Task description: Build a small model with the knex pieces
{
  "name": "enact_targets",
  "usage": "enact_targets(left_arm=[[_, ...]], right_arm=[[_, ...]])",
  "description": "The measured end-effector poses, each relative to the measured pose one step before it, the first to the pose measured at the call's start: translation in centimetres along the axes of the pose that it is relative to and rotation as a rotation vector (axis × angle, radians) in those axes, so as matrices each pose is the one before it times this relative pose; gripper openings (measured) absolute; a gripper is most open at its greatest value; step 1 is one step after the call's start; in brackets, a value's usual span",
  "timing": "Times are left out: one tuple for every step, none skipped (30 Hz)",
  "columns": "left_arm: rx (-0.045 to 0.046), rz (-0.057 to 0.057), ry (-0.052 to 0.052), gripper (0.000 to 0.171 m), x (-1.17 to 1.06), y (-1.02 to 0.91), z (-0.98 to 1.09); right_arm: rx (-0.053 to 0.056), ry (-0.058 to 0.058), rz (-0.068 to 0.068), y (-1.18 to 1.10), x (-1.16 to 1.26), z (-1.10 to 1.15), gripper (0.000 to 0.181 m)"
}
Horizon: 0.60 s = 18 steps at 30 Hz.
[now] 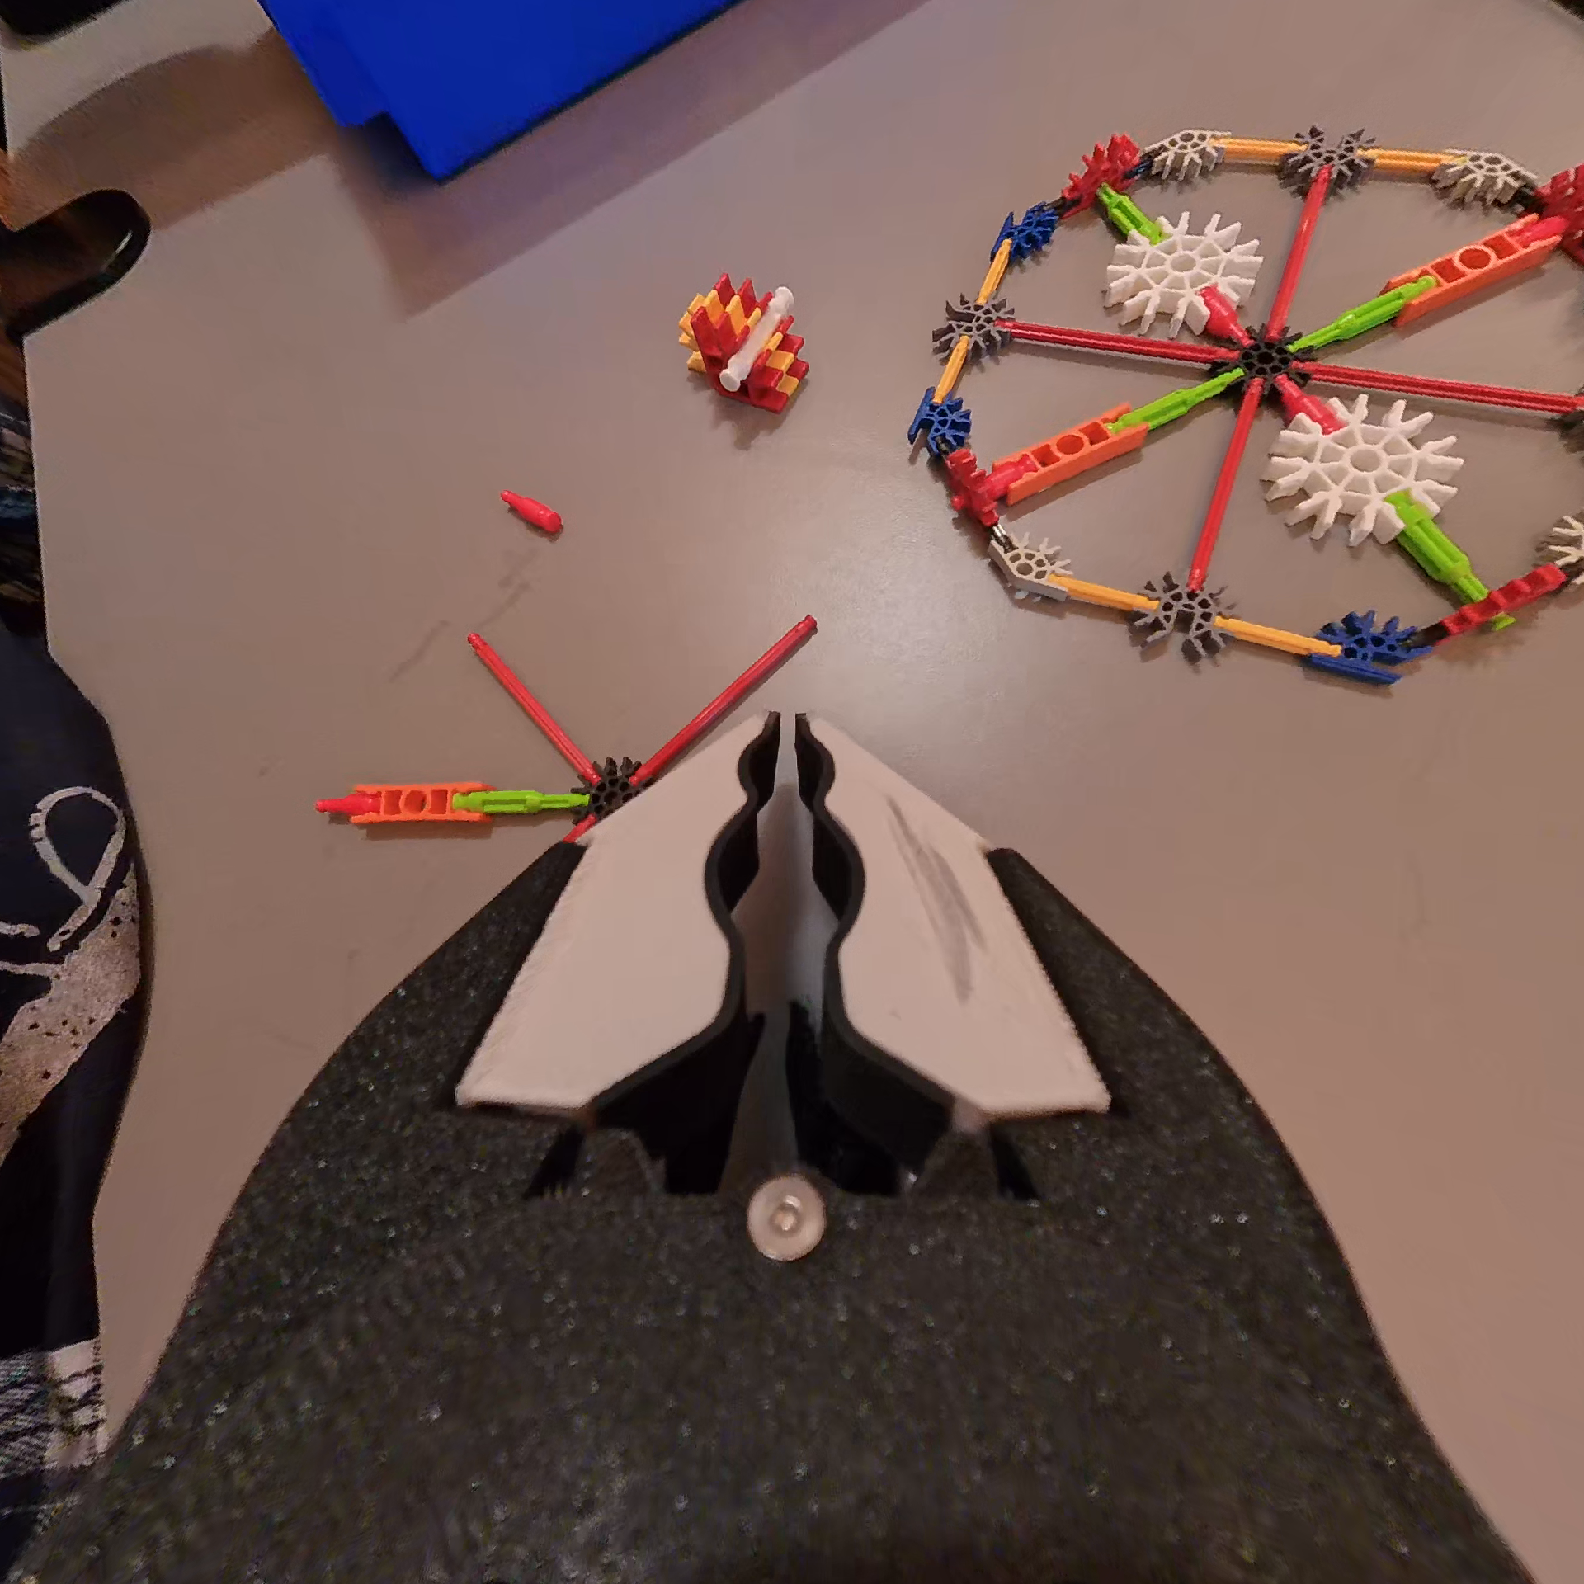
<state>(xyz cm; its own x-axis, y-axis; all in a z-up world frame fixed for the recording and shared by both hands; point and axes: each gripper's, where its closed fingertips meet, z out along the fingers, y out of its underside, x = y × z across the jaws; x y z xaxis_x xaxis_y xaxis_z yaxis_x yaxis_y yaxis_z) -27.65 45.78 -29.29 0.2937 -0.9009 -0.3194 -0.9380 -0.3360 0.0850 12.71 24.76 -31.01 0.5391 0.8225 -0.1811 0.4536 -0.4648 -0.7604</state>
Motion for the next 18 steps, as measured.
enact_targets(left_arm=[[-0.0295,0.0043,-0.0053,0.015,-0.242,0.072,0.523],[-0.02435,0.013,-0.0102,0.017,-0.298,0.049,0.439],[-0.01311,0.0069,-0.0087,0.017,-0.278,-0.062,0.315],[-0.00383,0.0,-0.0083,0.017,-0.286,-0.165,0.203],[0.00572,0.0008,0.0004,0.017,-0.144,-0.267,0.138],[0.00045,-0.0037,0.017,0.016,0.068,-0.133,0.183],[-0.00754,-0.0032,0.0124,0.014,0.013,0.011,0.22],[-0.00749,0.0012,-0.0024,0.014,-0.174,0.012,0.222],[-0.00963,0.0056,0.0118,0.014,0.106,0.047,0.222],[-0.00753,0.0053,0.0194,0.013,0.263,0.022,0.229],[-0.007,0.002,0.0028,0.011,0.003,0.004,0.216],[-0.01142,0.0034,-0.0049,0.006,-0.089,0.086,0.244],[-0.00839,0.0052,0.0074,0.003,0.119,0.088,0.26],[0.00774,-0.0028,-0.0024,0.002,-0.07,-0.107,-0.003],[0.00432,-0.0105,0.0067,0.002,0.029,0.002,-0.096],[0.00407,-0.0048,-0.0039,0.002,-0.054,0.064,-0.117],[-0.00724,-0.0049,-0.0194,0.002,-0.239,0.285,-0.196],[-0.01557,-0.0001,-0.0192,0.002,-0.175,0.496,-0.288]], right_arm=[[0.0029,0.001,0.0017,0.018,-0.011,-0.079,0.003],[0.0032,0.0011,0.0022,0.008,0.008,-0.077,0.003],[0.0035,0.0005,0.0023,0.009,0.02,-0.087,0.003],[0.004,-0.0007,0.0024,-0.016,0.003,-0.079,0.003],[0.004,-0.002,0.0025,-0.023,0.01,-0.063,0.003],[0.003,-0.0032,0.0024,-0.036,-0.011,-0.035,0.003],[0.0002,-0.0036,0.0022,-0.006,-0.007,0.003,0.003],[-0.0007,-0.0031,0.0009,0.012,-0.026,0.001,0.003],[0.0001,-0.0024,-0.0005,-0.001,-0.03,0.001,0.003],[0.0009,-0.0018,-0.0002,-0.012,-0.014,-0.014,0.003],[0.0017,-0.0016,0.0001,-0.013,-0.017,-0.019,0.003],[0.002,-0.0011,0.0006,-0.022,-0.006,-0.014,0.003],[0.0019,-0.0013,0.0008,-0.023,0.004,-0.018,0.003],[0.0019,-0.0008,0.0006,-0.022,-0.002,-0.014,0.003],[0.0017,-0.0003,0.0001,-0.023,-0.002,-0.025,0.003],[0.0013,0.0001,-0.0006,-0.009,-0.002,-0.018,0.003],[0.0011,0.0003,-0.0011,-0.014,-0.007,-0.005,0.003],[0.0002,0.0003,-0.0009,-0.002,-0.008,-0.011,0.003]])
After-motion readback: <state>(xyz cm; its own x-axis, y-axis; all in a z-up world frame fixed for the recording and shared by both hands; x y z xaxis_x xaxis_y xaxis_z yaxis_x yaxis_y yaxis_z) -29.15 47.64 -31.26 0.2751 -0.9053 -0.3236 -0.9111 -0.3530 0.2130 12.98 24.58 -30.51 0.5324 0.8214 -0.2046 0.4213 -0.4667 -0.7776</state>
